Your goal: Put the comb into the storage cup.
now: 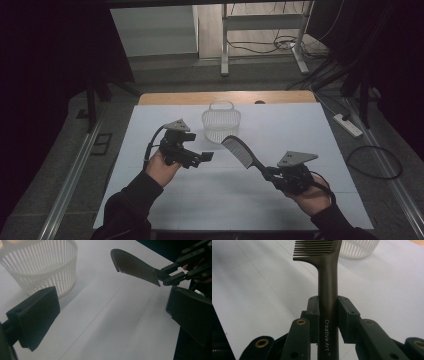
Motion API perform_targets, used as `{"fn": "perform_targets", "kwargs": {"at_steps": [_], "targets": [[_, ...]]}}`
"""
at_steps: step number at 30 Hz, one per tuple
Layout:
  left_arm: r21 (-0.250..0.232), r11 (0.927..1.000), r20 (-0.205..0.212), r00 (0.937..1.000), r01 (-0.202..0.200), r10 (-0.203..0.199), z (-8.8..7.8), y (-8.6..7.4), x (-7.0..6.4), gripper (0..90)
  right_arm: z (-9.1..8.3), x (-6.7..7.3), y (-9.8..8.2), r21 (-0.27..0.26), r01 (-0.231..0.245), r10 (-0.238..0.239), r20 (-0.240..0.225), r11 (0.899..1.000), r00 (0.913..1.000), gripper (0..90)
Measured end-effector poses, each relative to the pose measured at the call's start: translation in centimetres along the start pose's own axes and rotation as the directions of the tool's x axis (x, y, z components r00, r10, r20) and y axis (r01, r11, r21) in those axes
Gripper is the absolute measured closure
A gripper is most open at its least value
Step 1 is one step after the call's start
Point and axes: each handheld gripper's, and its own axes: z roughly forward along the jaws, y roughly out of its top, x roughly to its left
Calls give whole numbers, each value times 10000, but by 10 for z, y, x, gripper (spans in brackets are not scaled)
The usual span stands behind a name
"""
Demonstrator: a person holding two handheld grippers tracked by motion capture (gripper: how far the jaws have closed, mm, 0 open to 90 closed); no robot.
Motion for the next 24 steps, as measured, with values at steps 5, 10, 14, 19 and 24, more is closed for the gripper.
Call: {"fn": "perform_targets", "kwargs": {"at_steps": [5, 10, 14, 19, 24], "targets": [[-73, 9998, 137, 9998, 161, -160, 1, 1, -1, 0, 2, 6, 2, -99, 216, -216, -74, 9997, 9997, 723], [15, 9996, 454, 9986, 283, -284, 4, 0, 0, 0, 3, 14, 4, -257, 496, -500, -154, 9984, 9986, 723], [29, 9993, 606, 9975, 362, -363, 6, 1, -1, 0, 5, 20, 6, -367, 791, -800, -222, 9962, 9965, 723], [41, 9987, 861, 9950, 504, -505, 8, 2, 0, 0, 8, 28, 7, -468, 1113, -1131, -372, 9927, 9929, 723], [55, 9975, 1065, 9918, 699, -701, 10, 2, 1, 0, 9, 33, 8, -574, 1310, -1338, -482, 9897, 9898, 723]]}}
